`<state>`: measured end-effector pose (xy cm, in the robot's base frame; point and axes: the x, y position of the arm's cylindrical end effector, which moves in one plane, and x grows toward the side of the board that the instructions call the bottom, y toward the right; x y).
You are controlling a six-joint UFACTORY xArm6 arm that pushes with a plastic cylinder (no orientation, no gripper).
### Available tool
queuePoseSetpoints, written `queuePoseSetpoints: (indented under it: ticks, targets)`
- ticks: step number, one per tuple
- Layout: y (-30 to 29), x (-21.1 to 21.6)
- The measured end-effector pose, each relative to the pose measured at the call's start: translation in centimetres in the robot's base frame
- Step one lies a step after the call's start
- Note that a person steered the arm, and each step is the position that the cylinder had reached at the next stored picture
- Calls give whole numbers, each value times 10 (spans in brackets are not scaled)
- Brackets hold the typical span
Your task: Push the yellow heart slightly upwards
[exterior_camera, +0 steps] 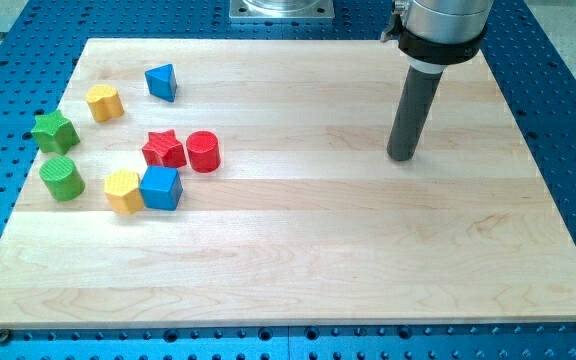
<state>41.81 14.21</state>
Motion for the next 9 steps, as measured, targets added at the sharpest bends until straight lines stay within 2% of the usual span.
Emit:
queuePoseSetpoints:
  ticks: [2,3,4,7,8,9]
  targets:
    - [-20,6]
    - [-27,-30]
    - [-44,-85]
    - [-194,-85]
    - [-254,-78]
    - [-274,-52]
